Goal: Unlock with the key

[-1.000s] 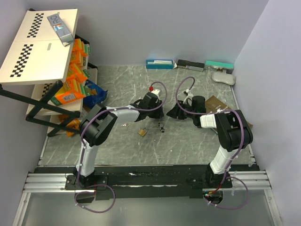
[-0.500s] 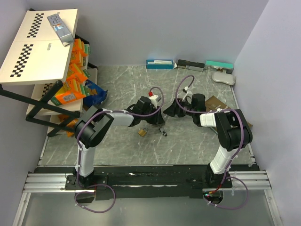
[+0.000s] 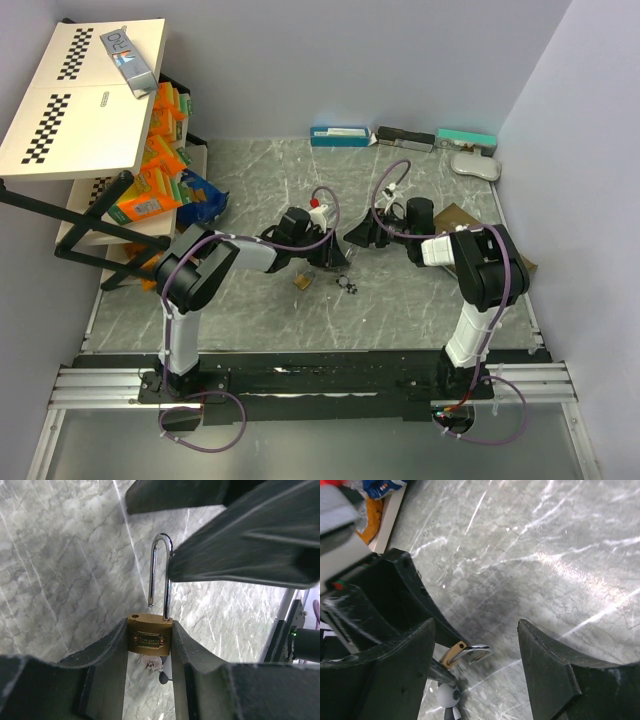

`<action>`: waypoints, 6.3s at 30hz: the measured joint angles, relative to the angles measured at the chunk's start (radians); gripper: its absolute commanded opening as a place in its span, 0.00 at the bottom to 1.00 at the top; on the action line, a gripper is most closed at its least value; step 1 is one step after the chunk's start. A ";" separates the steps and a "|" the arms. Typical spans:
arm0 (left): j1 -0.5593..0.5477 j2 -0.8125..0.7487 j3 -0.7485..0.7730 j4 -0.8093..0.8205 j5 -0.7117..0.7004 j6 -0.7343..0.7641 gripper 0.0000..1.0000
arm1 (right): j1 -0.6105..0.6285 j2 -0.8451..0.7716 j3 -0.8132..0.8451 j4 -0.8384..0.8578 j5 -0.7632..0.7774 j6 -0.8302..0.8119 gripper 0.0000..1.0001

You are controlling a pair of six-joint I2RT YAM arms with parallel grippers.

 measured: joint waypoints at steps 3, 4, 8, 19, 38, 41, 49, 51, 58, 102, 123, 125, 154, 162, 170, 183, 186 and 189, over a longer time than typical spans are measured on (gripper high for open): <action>0.002 0.000 -0.001 0.011 0.008 -0.010 0.01 | 0.000 0.019 0.006 -0.001 -0.005 0.003 0.69; 0.002 0.000 -0.001 0.015 0.010 -0.013 0.01 | 0.000 0.022 0.007 -0.001 -0.008 0.003 0.68; 0.005 0.000 -0.001 0.020 0.009 -0.019 0.01 | 0.000 0.022 0.008 0.005 -0.025 0.008 0.60; 0.013 0.000 -0.001 0.023 -0.011 -0.062 0.01 | -0.001 0.032 0.009 0.045 -0.053 0.033 0.38; 0.010 0.004 0.087 -0.133 -0.219 -0.069 0.01 | 0.002 0.058 0.074 -0.083 0.026 0.006 0.25; 0.007 0.011 0.112 -0.153 -0.250 -0.065 0.01 | 0.003 0.077 0.080 -0.111 0.032 0.002 0.25; -0.023 0.053 0.208 -0.252 -0.333 -0.033 0.01 | 0.005 0.089 0.090 -0.144 0.042 0.002 0.30; -0.032 0.057 0.222 -0.266 -0.347 -0.023 0.01 | 0.005 0.089 0.095 -0.141 0.043 0.002 0.37; -0.040 0.057 0.217 -0.259 -0.341 -0.012 0.01 | 0.005 0.089 0.097 -0.122 0.041 0.017 0.65; -0.052 0.086 0.377 -0.495 -0.465 0.075 0.67 | 0.006 -0.096 0.013 -0.249 0.326 -0.027 0.72; -0.130 0.157 0.476 -0.565 -0.664 0.114 0.49 | -0.005 -0.241 -0.071 -0.274 0.385 -0.027 0.73; -0.136 0.158 0.474 -0.562 -0.674 0.122 0.42 | -0.007 -0.263 -0.081 -0.274 0.387 -0.027 0.73; -0.127 -0.132 0.096 -0.299 -0.278 0.162 0.70 | -0.079 -0.823 -0.276 -0.483 0.474 0.006 0.81; -0.119 -0.157 0.097 -0.308 -0.268 0.101 0.99 | -0.079 -0.669 -0.215 -0.700 0.694 -0.042 0.79; -0.107 -0.256 0.097 -0.295 -0.273 0.081 0.99 | -0.073 -0.485 -0.094 -0.806 0.789 -0.025 0.77; -0.107 -0.387 0.019 -0.317 -0.299 0.068 0.99 | 0.040 -0.261 0.106 -0.993 1.021 0.074 0.62; -0.107 -0.435 -0.005 -0.315 -0.304 0.068 0.99 | 0.045 -0.236 0.123 -1.044 1.051 0.097 0.62; -0.107 -0.478 -0.033 -0.313 -0.305 0.064 0.99 | 0.045 -0.236 0.133 -1.082 1.070 0.115 0.62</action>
